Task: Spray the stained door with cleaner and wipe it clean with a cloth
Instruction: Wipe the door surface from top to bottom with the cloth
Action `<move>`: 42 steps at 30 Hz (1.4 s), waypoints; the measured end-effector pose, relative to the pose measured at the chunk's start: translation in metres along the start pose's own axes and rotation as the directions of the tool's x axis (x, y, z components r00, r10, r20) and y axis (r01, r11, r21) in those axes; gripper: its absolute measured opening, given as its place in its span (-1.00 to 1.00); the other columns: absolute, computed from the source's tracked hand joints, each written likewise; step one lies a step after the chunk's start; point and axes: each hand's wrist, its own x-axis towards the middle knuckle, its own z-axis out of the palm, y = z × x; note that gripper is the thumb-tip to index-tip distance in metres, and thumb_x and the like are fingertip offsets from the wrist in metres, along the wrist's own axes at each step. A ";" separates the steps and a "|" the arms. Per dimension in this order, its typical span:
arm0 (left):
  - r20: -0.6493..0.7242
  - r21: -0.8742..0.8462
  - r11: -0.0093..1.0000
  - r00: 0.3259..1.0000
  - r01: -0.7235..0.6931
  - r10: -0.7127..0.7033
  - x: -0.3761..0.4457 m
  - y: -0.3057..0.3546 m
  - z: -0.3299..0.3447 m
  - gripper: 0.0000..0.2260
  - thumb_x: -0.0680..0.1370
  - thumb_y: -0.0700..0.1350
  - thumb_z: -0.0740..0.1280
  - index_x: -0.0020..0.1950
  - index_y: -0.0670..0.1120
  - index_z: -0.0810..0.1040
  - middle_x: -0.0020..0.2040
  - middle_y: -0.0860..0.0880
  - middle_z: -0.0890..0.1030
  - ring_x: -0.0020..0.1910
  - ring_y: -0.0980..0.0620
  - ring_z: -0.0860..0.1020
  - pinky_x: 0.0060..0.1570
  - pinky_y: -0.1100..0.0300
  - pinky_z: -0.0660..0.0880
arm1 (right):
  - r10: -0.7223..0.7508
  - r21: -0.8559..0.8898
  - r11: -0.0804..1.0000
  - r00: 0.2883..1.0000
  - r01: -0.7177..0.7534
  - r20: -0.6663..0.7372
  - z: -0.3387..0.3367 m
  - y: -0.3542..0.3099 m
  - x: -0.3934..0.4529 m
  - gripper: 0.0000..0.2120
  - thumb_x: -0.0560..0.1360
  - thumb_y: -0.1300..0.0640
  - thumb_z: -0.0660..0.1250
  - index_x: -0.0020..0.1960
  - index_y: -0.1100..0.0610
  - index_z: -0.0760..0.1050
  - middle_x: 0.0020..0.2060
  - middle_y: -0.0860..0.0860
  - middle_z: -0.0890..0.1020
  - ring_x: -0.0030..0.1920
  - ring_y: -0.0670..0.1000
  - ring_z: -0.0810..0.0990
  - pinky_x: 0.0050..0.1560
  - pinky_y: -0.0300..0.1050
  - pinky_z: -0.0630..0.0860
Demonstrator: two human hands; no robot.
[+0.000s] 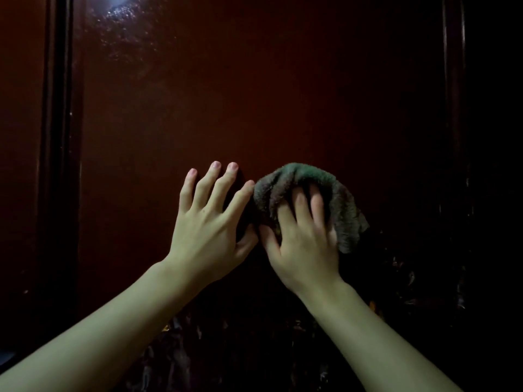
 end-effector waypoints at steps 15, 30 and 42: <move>-0.016 -0.103 0.995 1.000 -0.019 0.018 0.018 0.035 0.003 -0.32 0.36 0.12 0.24 0.40 -0.22 0.37 0.45 -0.24 0.31 0.48 -0.24 0.21 0.44 -0.23 0.10 | 0.036 -0.077 0.997 0.999 -0.033 0.033 0.000 0.021 -0.021 -0.52 0.45 -0.20 0.10 0.23 0.04 0.44 0.27 0.14 0.46 0.34 0.23 0.31 0.12 0.33 0.40; 0.056 -0.031 0.999 0.998 0.025 -0.023 0.040 0.088 0.016 -0.29 0.38 0.32 0.17 0.36 -0.12 0.43 0.40 -0.32 0.35 0.43 -0.37 0.22 0.38 -0.39 0.03 | 0.299 -0.143 0.946 0.954 -0.291 0.038 -0.017 0.112 -0.041 -0.46 0.49 -0.17 0.04 0.15 0.22 0.52 0.25 0.33 0.47 0.33 0.37 0.33 0.31 0.46 0.16; 0.064 -0.017 0.999 0.997 -0.051 0.052 0.074 0.138 0.022 -0.29 0.39 0.33 0.16 0.41 -0.08 0.36 0.43 -0.30 0.33 0.43 -0.38 0.23 0.36 -0.42 0.08 | 0.275 -0.172 0.951 0.956 -0.256 0.102 -0.022 0.166 -0.090 -0.43 0.58 -0.24 -0.15 0.29 0.18 0.28 0.25 0.30 0.48 0.34 0.31 0.35 0.32 0.27 0.30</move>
